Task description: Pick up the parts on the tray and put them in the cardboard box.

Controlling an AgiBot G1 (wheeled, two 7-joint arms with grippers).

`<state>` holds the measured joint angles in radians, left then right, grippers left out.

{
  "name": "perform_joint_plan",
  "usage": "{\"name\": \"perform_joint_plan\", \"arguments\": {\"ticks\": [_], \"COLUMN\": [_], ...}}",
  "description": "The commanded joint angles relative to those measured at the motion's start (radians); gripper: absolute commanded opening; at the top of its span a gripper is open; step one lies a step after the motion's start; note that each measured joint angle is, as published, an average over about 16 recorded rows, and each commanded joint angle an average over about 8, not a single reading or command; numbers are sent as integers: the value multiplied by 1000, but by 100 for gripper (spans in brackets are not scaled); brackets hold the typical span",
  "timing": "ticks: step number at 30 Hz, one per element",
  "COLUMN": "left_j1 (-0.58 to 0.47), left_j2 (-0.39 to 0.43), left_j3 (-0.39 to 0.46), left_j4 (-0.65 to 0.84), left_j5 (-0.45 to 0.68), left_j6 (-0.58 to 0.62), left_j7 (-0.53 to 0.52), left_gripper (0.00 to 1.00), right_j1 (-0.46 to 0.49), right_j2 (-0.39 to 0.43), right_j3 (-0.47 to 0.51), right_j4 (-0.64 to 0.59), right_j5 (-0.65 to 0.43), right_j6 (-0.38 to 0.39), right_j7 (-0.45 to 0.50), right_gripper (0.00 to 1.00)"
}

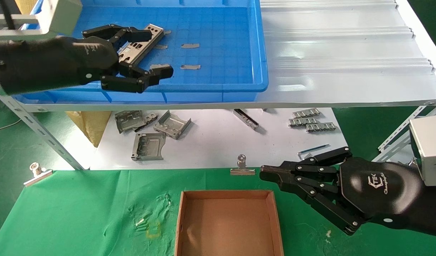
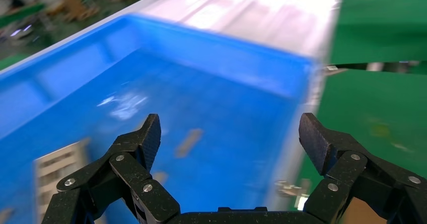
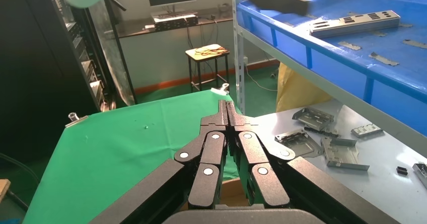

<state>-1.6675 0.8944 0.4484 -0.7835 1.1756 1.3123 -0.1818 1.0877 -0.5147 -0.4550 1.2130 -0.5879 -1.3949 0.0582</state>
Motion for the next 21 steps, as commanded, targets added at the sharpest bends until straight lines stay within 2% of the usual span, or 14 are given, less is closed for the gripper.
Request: {"name": "perform_joint_plan", "arguments": {"ticks": [1, 3, 8, 10, 11, 21], "left_j1": [-64, -111, -202, -230, -243, -326], "left_j2": [44, 82, 166, 194, 206, 269], "left_j3": [25, 42, 70, 77, 80, 97], "left_j4": [91, 175, 356, 416, 445, 631], "left_j5": [52, 85, 141, 157, 163, 200], "left_j6": [-16, -34, -90, -115, -128, -194], "left_j7": [16, 28, 56, 67, 73, 130], "left_gripper": [100, 100, 100, 100, 100, 100], "right_j1": [0, 0, 0, 0, 0, 0], "right_j2": [0, 0, 0, 0, 0, 0], "right_j3": [0, 0, 0, 0, 0, 0], "right_j4": [0, 0, 0, 0, 0, 0], "right_j5": [0, 0, 0, 0, 0, 0], "right_j6": [0, 0, 0, 0, 0, 0], "right_j7": [0, 0, 0, 0, 0, 0], "right_gripper": [5, 14, 73, 94, 100, 100]}}
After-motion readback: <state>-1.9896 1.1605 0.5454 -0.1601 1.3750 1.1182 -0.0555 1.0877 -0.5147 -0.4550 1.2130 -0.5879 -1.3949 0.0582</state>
